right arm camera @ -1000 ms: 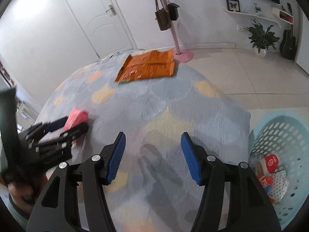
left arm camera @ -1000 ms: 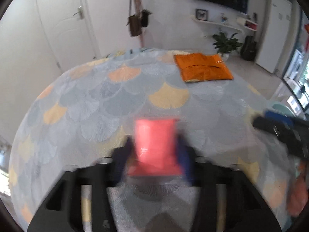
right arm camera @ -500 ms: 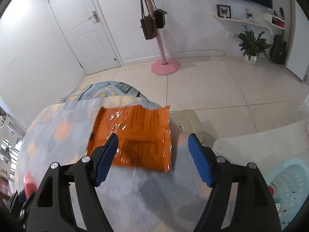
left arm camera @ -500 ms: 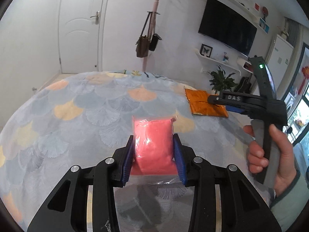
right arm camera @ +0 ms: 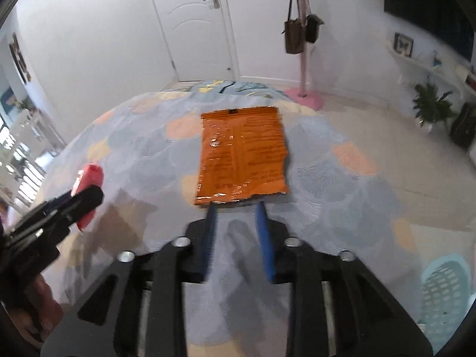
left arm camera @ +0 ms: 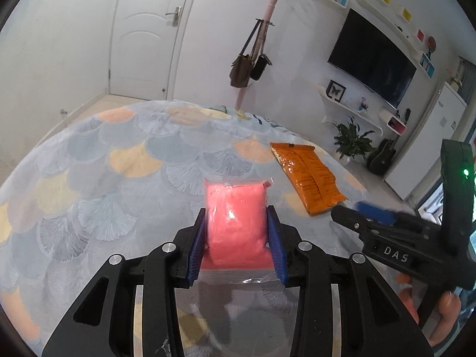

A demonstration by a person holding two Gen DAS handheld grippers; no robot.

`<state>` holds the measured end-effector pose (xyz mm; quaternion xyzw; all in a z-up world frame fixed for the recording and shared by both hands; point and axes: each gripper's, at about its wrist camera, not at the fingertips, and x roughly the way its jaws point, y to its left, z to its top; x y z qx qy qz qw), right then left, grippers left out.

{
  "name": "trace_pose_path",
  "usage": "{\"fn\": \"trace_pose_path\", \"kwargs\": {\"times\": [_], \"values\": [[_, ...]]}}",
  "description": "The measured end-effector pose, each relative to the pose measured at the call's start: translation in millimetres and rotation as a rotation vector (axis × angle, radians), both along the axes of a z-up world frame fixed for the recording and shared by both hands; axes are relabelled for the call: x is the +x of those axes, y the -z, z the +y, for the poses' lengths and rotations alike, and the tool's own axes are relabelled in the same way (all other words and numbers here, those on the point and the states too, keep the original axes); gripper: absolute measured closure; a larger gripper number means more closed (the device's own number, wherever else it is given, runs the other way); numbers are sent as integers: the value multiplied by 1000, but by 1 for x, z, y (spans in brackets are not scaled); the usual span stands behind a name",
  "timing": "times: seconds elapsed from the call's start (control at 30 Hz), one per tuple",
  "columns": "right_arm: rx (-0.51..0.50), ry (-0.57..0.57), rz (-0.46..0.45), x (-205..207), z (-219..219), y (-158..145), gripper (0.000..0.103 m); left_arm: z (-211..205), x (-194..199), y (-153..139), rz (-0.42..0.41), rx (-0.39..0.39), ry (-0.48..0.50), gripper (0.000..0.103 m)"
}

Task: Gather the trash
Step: 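Grasp the pink packet with the left tool while the right tool grasps the orange foil bag, then carry the pink packet and orange bag to the basket and release them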

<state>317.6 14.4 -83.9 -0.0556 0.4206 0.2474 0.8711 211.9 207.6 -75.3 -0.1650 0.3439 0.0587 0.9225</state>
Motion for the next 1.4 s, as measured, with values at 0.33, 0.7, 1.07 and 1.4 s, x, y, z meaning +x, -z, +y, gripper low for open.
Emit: {"fn": "trace_pose_path", "kwargs": {"times": [0.33, 0.7, 1.07, 1.4], "values": [[22, 11, 122, 57, 40, 10, 10, -3, 2, 0, 3, 20, -2, 66], [-69, 20, 9, 42, 54, 10, 51, -8, 3, 0, -3, 54, 16, 66], [26, 49, -58, -14, -10, -32, 77, -51, -5, -19, -75, 123, 105, 66], [79, 196, -126, -62, -129, -63, 78, -144, -6, -54, -122, 118, 303, 66]]}}
